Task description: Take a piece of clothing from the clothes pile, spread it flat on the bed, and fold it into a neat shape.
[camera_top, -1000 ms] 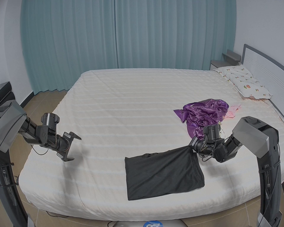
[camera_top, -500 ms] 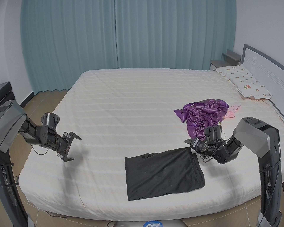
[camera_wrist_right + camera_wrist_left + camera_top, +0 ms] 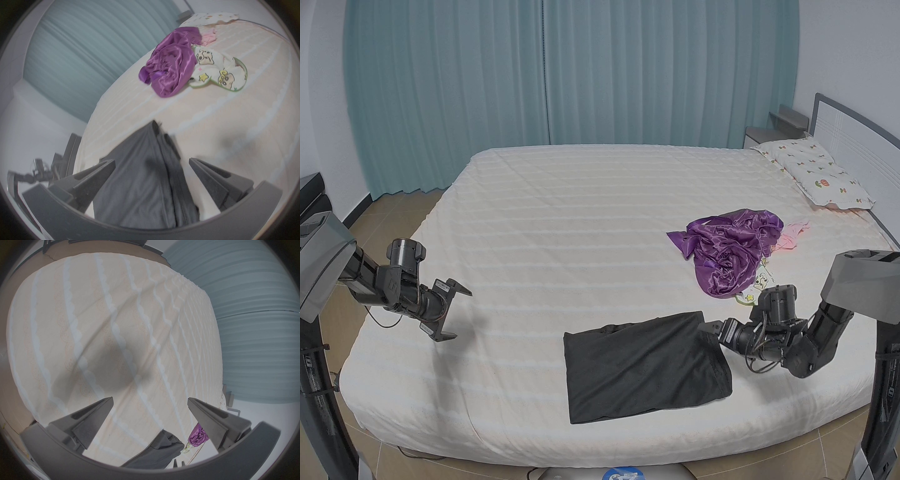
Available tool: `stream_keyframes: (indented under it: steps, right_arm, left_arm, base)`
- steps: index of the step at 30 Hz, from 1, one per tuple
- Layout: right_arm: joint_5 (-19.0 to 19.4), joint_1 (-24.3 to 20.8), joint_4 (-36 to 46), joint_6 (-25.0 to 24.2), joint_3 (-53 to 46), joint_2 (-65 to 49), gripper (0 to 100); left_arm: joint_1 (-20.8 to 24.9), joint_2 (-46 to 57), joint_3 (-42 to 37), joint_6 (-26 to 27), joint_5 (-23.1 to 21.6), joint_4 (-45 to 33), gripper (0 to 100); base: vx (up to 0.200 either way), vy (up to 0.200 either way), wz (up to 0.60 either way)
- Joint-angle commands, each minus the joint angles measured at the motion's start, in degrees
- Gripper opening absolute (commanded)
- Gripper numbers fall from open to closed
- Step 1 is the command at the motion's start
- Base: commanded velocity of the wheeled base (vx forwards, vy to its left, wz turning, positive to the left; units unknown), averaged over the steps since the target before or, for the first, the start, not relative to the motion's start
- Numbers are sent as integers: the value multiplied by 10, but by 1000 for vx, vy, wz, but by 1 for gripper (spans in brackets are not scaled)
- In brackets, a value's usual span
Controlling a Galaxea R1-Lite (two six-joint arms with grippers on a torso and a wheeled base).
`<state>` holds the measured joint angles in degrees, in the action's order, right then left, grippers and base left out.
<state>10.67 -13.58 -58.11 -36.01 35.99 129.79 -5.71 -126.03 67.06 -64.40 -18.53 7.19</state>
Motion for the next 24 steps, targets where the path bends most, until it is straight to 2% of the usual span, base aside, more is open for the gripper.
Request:
stream_keyframes:
  steps: [1, 7, 12, 19, 20, 24]
  right_arm:
    - [45, -17, -60, 68, -115, -53, 100]
    - [45, -25, -60, 78, -143, -59, 100]
    - [46, -23, -62, 114, -161, -44, 100]
    - [44, -22, -57, 125, -161, -23, 100]
    - [44, -22, -57, 125, -161, -23, 0]
    - [44, -11, -60, 151, -169, -18, 0]
  left_arm:
    - [0, -1, -1, 0, 0, 0, 100]
    - [-1, -1, 0, 0, 0, 0, 100]
    - [0, -1, -1, 0, 0, 0, 100]
    - [-1, -1, 0, 0, 0, 0, 100]
    - [-1, -1, 0, 0, 0, 0, 100]
    - [-1, -1, 0, 0, 0, 0, 100]
  base:
    - [0, 0, 0]
    - [0, 0, 0]
    - [0, 0, 0]
    - [0, 0, 0]
    - [0, 0, 0]
    - [0, 0, 0]
